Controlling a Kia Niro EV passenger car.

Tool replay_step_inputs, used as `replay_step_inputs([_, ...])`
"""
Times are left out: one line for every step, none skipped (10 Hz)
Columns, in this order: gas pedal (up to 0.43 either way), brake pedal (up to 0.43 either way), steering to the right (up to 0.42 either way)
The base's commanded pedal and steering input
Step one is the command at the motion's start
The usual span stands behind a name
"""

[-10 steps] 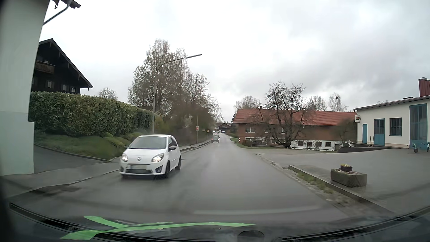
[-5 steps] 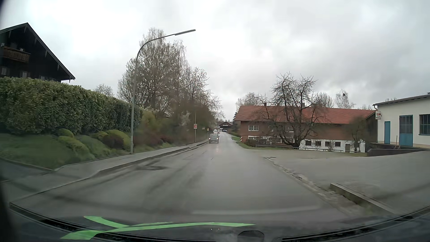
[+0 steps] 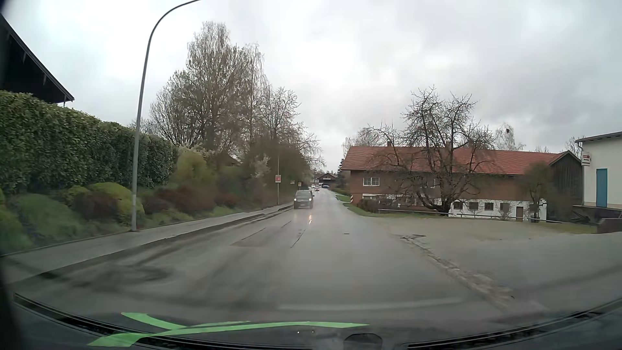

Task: Follow the waypoints while adhering to traffic rules and regulations

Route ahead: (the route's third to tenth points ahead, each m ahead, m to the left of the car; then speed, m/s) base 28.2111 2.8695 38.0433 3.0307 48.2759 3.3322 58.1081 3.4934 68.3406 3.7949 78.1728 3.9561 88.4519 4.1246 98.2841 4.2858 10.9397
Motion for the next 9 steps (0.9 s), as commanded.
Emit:
replay_step_inputs([0.087,0.000,0.000])
replay_step_inputs([0.079,0.000,0.000])
replay_step_inputs([0.067,0.000,0.000])
replay_step_inputs([0.059,0.000,0.000])
replay_step_inputs([0.059,0.000,0.000])
replay_step_inputs([0.059,0.000,0.000])
replay_step_inputs([0.059,0.000,0.000])
replay_step_inputs([0.059,0.000,0.000])
replay_step_inputs([0.059,0.000,0.000])
